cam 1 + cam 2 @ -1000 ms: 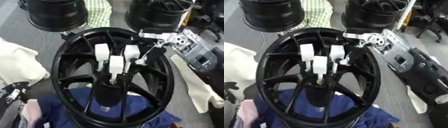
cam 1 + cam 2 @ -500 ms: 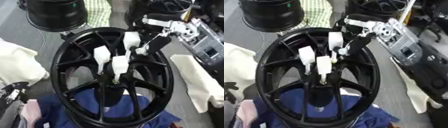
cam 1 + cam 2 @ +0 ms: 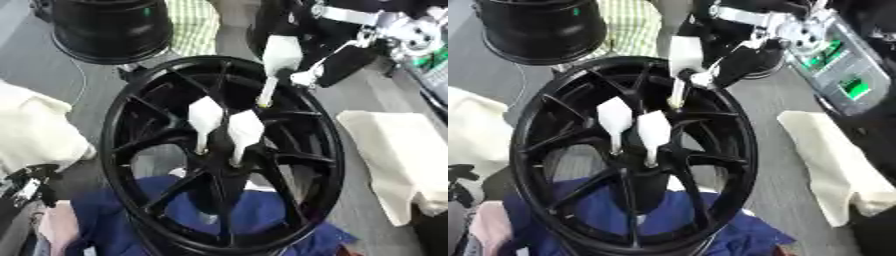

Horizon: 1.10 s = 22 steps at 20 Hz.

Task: Pull the pin out of the wheel hub.

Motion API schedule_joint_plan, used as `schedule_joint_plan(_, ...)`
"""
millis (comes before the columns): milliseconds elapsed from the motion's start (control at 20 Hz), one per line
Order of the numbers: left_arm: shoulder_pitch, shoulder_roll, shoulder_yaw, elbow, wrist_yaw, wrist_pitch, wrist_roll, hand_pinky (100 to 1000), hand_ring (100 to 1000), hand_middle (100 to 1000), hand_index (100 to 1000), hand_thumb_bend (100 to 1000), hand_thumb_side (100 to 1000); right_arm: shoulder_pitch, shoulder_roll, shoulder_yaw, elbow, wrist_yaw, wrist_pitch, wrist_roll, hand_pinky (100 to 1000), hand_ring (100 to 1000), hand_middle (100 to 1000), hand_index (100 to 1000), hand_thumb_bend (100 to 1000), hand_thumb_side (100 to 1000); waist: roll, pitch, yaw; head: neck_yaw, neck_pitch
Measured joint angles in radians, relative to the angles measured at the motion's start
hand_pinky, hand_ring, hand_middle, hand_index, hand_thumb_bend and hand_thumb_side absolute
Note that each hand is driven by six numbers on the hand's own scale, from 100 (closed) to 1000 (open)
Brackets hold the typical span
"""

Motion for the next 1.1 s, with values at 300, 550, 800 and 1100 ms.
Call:
schedule_joint_plan(300, 0.015, 0.009, 0.016, 0.000, 0.000, 0.007, 0.011, 465, 467, 642, 795, 100, 709, 0.141, -0.153, -0.150, -0.042, -0.093, 0.001, -0.099, 100, 211, 317, 372, 100, 185, -0.001, -0.004, -0.044, 0.038, 0.000)
schedule_joint_plan(550, 0.024, 0.009, 0.036, 0.000, 0.009, 0.010, 0.031, 465, 467, 641, 795, 100, 708, 0.276, -0.228, -0.287, -0.017, -0.117, -0.005, -0.184, 100, 227, 332, 386, 157, 198, 0.014, -0.004, -0.085, 0.075, 0.000)
schedule_joint_plan(800, 0.030, 0.009, 0.057, -0.001, 0.018, 0.010, 0.055, 465, 467, 641, 794, 100, 709, 0.408, -0.194, -0.399, 0.042, -0.086, -0.002, -0.266, 341, 532, 636, 738, 336, 290, 0.027, 0.006, -0.120, 0.119, -0.008)
schedule_joint_plan(1100, 0.029, 0.008, 0.067, -0.006, 0.030, 0.011, 0.070, 464, 467, 641, 794, 100, 709, 0.566, -0.046, -0.524, 0.132, 0.006, 0.028, -0.365, 493, 718, 879, 890, 471, 405, 0.043, 0.013, -0.124, 0.137, -0.016)
